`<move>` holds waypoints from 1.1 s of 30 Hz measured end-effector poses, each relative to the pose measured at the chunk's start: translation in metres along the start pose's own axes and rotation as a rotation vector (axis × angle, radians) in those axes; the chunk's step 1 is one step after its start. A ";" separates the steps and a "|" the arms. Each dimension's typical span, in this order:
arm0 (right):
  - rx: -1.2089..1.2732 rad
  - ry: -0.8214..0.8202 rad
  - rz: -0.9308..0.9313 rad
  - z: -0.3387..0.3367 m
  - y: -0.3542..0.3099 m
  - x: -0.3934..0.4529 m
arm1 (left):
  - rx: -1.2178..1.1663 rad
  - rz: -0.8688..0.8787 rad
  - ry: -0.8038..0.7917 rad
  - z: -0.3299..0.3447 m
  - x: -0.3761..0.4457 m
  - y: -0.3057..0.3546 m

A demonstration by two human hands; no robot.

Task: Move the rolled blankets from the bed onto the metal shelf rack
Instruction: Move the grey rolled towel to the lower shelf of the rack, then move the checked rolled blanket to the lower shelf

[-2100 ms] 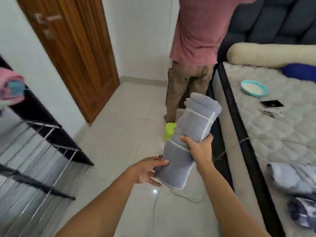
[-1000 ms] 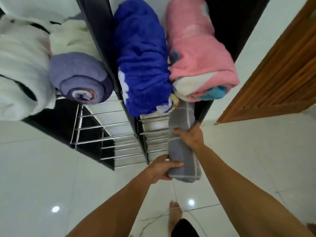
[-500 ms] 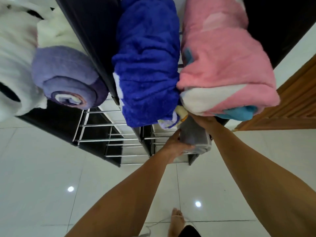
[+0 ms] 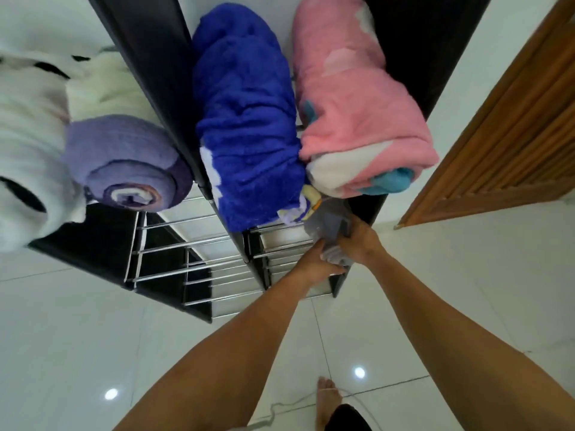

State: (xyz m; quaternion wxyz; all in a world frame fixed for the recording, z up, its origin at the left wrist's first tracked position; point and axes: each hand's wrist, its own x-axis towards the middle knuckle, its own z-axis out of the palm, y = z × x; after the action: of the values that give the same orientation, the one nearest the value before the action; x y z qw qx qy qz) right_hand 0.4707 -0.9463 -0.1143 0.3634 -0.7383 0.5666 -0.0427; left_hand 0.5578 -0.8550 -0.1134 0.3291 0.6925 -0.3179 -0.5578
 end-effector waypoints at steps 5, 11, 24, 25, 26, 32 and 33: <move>0.119 0.125 0.072 0.000 0.014 -0.080 | 0.165 0.053 -0.099 0.002 -0.034 -0.017; 0.427 0.328 0.336 0.010 0.070 -0.248 | 0.407 0.101 -0.241 0.024 -0.109 -0.039; 1.112 1.015 0.941 0.108 0.162 -0.680 | 1.016 0.352 -1.015 0.237 -0.371 -0.137; 1.152 1.061 0.952 0.119 0.165 -0.706 | 1.048 0.371 -1.055 0.247 -0.389 -0.149; 1.191 1.109 0.965 0.132 0.168 -0.732 | 1.081 0.386 -1.088 0.256 -0.408 -0.161; 1.376 1.180 1.043 0.220 0.168 -0.869 | 1.416 0.556 -1.160 0.317 -0.522 -0.251; 1.423 1.167 1.046 0.234 0.166 -0.891 | 1.488 0.605 -1.194 0.329 -0.548 -0.268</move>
State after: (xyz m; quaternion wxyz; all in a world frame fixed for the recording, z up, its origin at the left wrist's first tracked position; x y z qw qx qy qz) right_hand 0.1323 -0.0745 -0.0727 0.3568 0.1153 0.7454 -0.5512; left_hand 0.1586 -0.2898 -0.0751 -0.2733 0.2186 -0.8622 -0.3661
